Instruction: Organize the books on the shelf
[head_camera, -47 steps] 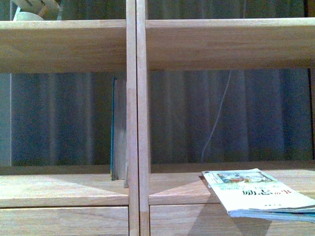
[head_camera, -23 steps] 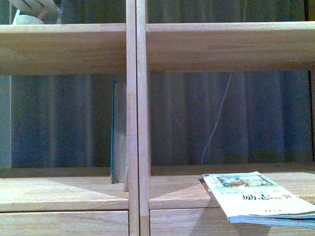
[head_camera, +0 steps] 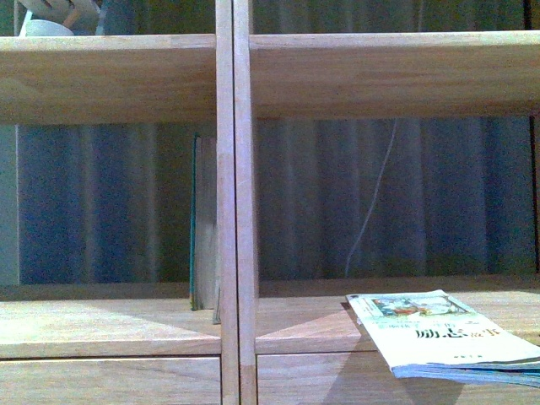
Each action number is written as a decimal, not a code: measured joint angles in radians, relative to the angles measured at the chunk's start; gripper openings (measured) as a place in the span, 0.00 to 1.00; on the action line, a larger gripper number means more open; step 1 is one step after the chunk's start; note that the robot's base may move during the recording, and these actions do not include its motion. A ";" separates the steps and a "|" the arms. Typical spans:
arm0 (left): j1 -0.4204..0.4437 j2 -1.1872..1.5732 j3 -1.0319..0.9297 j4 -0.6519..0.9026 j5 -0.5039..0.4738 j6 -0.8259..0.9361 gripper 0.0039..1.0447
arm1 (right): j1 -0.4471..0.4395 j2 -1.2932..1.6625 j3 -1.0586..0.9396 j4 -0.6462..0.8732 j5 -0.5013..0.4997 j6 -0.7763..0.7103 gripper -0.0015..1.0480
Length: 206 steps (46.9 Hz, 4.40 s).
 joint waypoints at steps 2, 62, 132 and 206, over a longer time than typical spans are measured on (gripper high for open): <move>0.000 0.000 0.000 0.000 0.000 0.000 0.93 | 0.006 0.029 0.026 0.005 0.003 0.052 0.93; 0.000 0.000 0.000 0.000 0.000 0.000 0.93 | 0.155 0.462 0.356 0.109 0.232 0.389 0.62; 0.000 0.000 0.000 0.000 0.000 0.000 0.93 | 0.036 -0.005 0.243 0.134 -0.166 0.088 0.13; 0.037 0.753 0.245 0.832 0.325 -0.918 0.93 | 0.500 -0.020 0.389 0.181 -0.090 -0.136 0.12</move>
